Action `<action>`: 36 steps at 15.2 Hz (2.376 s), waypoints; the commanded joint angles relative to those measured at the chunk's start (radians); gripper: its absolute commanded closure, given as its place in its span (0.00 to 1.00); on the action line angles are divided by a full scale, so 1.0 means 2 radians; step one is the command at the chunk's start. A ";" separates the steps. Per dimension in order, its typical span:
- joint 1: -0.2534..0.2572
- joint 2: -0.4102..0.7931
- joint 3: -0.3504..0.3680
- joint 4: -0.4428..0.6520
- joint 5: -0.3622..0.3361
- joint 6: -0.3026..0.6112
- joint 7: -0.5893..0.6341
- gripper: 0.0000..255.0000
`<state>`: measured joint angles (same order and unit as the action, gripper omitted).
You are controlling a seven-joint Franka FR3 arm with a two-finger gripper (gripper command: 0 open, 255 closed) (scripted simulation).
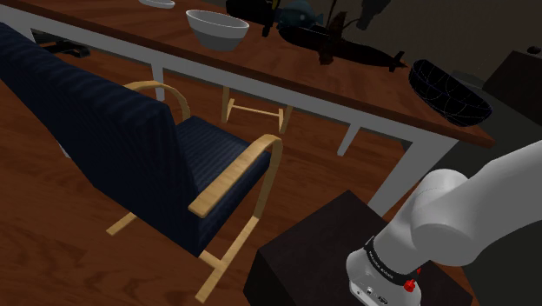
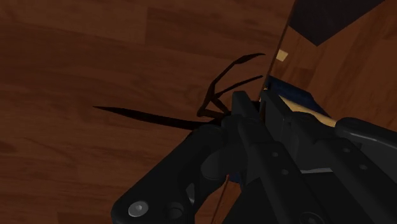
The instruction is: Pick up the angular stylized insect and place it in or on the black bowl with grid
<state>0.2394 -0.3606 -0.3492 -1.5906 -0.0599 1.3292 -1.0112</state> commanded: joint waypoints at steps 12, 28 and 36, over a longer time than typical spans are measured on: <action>-0.004 0.046 -0.026 0.131 0.011 -0.087 -0.033 1.00; -0.047 0.016 -0.171 0.161 -0.037 -0.134 -0.241 1.00; -0.046 0.097 -0.347 0.255 0.004 -0.162 -0.404 1.00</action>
<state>0.1435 -0.2081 -0.9765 -1.1192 -0.0829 1.0172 -1.7651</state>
